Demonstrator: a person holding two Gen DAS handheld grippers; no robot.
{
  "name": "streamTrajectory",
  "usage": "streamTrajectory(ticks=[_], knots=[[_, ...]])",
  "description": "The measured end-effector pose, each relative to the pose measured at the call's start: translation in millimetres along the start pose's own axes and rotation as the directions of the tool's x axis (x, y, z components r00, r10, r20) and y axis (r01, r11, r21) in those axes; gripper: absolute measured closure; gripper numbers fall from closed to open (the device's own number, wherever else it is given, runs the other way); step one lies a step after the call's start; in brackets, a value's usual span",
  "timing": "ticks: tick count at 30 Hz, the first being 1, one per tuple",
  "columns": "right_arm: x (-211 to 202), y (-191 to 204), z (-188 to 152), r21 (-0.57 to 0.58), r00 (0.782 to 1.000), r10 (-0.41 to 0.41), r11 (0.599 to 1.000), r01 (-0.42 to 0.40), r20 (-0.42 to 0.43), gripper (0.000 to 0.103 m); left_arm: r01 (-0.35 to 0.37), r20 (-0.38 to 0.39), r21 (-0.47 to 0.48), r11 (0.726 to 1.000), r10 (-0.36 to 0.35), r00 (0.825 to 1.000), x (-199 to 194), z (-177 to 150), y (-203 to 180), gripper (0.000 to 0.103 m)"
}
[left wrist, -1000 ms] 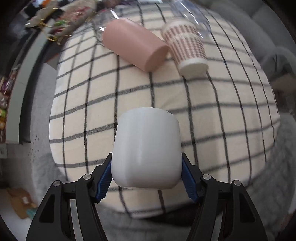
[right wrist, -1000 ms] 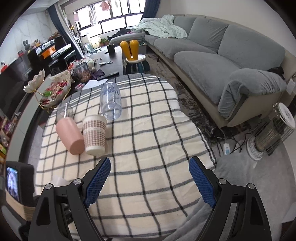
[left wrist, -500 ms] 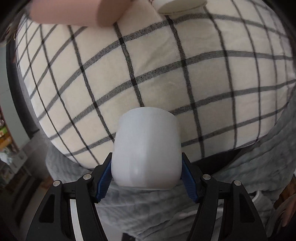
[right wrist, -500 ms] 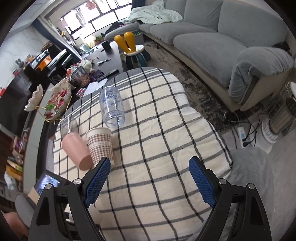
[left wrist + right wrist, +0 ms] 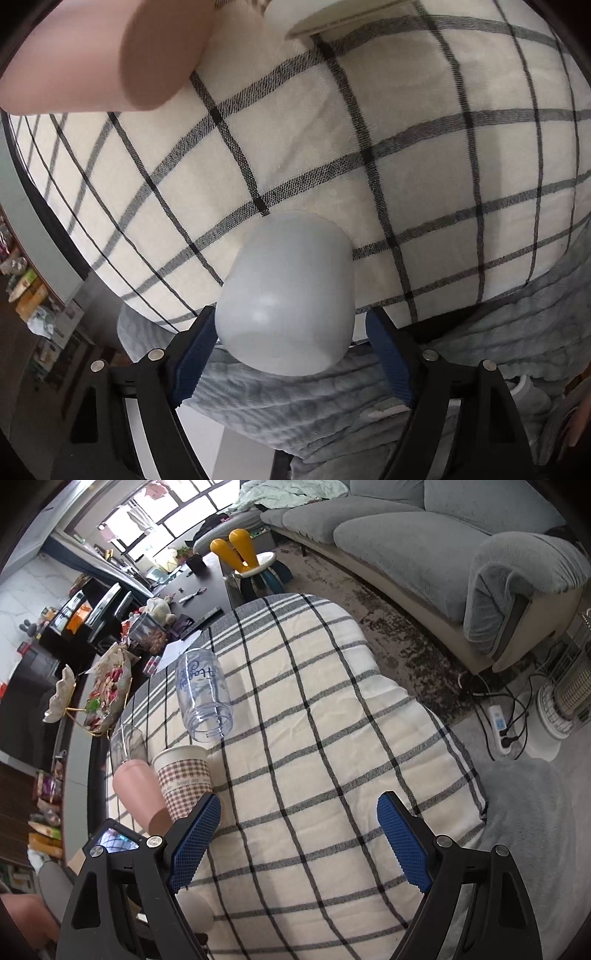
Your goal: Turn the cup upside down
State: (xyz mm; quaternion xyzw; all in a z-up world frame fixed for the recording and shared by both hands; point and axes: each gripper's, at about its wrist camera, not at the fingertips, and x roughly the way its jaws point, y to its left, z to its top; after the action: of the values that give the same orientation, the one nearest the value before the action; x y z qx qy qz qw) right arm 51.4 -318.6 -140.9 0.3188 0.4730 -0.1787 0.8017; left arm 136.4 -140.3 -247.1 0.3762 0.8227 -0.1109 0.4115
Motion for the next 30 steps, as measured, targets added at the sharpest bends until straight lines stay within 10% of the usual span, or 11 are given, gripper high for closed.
streamTrajectory(ticks=[7, 10, 12, 17, 26, 30], knots=[[-20, 7, -2, -0.044, 0.999, 0.005, 0.999, -0.003, 0.052, 0.016, -0.02, 0.183, -0.034, 0.999, 0.026, 0.983, -25, -30, 1, 0.019], [-37, 17, -7, -0.102, 0.994, -0.002, 0.995, 0.013, 0.105, 0.016, 0.003, 0.366, -0.133, 0.991, 0.046, 0.929, -42, -64, 5, 0.019], [-52, 24, -13, -0.153, 0.988, -0.004, 0.988, 0.028, 0.152, 0.016, 0.048, 0.486, -0.198, 0.979, 0.056, 0.872, -48, -91, 7, 0.019], [-83, 46, -35, -0.269, 0.969, 0.011, 0.961, 0.058, 0.248, 0.016, 0.17, 0.736, -0.34, 0.925, 0.149, 0.66, -59, -156, 19, 0.019], [-130, 77, -77, -0.388, 0.915, 0.044, 0.913, 0.126, 0.4, 0.016, 0.274, 0.886, -0.427, 0.862, 0.339, 0.316, -54, -237, 29, 0.017], [-145, 85, -93, -0.414, 0.889, 0.055, 0.897, 0.156, 0.454, 0.016, 0.323, 0.882, -0.468, 0.823, 0.415, 0.224, -44, -266, 35, 0.017]])
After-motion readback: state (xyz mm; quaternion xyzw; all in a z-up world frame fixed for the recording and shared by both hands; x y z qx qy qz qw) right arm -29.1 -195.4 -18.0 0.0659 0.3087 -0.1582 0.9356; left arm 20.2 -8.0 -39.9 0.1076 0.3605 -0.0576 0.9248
